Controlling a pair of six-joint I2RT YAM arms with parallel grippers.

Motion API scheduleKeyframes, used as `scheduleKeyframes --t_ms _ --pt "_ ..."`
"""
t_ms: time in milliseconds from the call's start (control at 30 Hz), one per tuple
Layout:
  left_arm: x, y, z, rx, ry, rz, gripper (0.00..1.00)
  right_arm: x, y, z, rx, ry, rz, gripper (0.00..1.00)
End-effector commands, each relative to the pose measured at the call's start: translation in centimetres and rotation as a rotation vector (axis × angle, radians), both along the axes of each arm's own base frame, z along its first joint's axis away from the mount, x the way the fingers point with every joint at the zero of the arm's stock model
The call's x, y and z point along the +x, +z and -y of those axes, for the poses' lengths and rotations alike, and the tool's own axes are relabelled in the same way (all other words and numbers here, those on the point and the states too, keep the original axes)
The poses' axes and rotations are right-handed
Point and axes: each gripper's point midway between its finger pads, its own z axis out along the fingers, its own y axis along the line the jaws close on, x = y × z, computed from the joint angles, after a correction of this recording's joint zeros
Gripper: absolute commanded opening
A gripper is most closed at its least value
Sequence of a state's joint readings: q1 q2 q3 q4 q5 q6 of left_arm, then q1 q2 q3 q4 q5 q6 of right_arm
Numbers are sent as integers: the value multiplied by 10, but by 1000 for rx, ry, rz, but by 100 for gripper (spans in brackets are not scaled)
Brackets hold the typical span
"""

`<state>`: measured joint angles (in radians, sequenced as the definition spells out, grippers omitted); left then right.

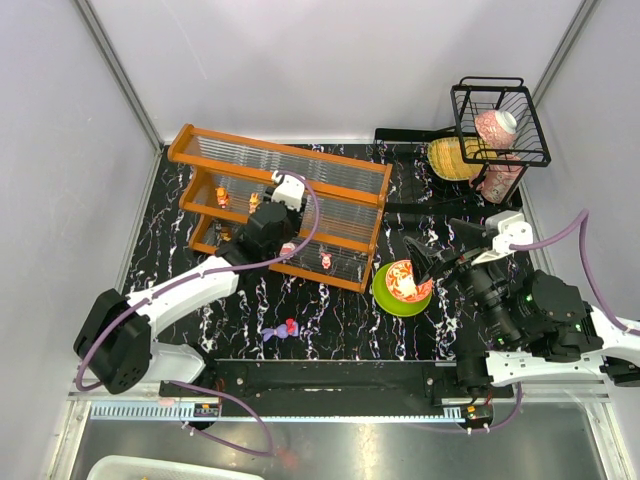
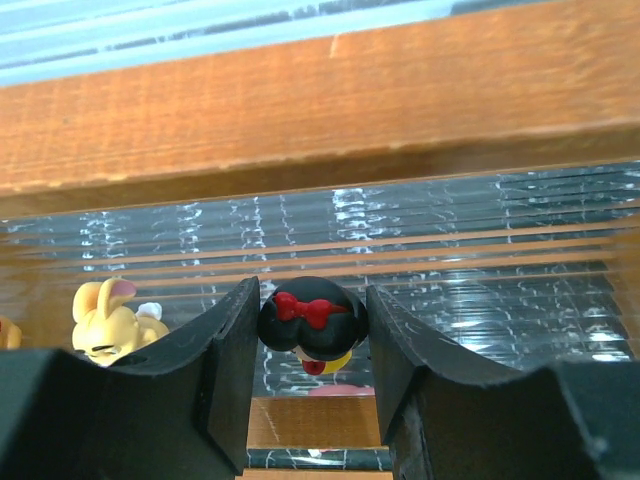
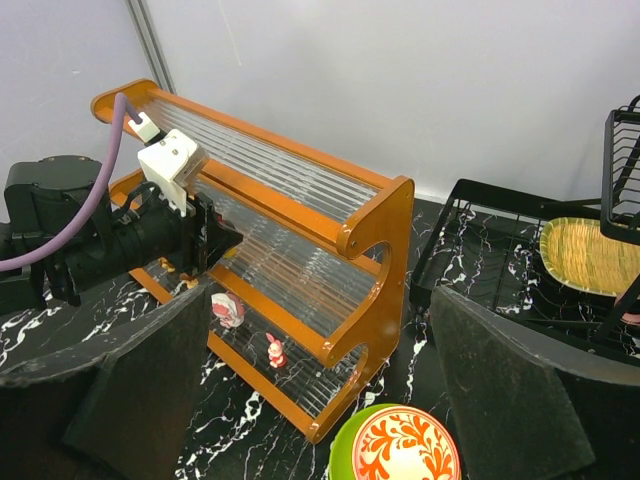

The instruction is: Place and organize the plastic toys onto the shelf

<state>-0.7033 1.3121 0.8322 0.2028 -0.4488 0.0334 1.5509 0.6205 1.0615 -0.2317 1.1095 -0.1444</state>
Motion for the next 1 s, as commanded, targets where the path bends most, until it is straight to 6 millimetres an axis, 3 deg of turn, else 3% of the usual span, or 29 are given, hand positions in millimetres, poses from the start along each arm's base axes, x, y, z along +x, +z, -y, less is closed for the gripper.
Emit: scheduleKeyframes --t_ms 0,333,833,967 --pt "8 13 1 -39 -6 63 0 1 2 0 -2 -16 -3 96" --pt "13 11 1 -24 -17 61 0 1 2 0 4 -16 -5 96" --pt "12 6 8 -19 -53 38 17 1 1 -3 -4 -20 -7 96" --pt "12 8 6 -26 -41 40 28 2 0 -4 -7 -20 -7 96"
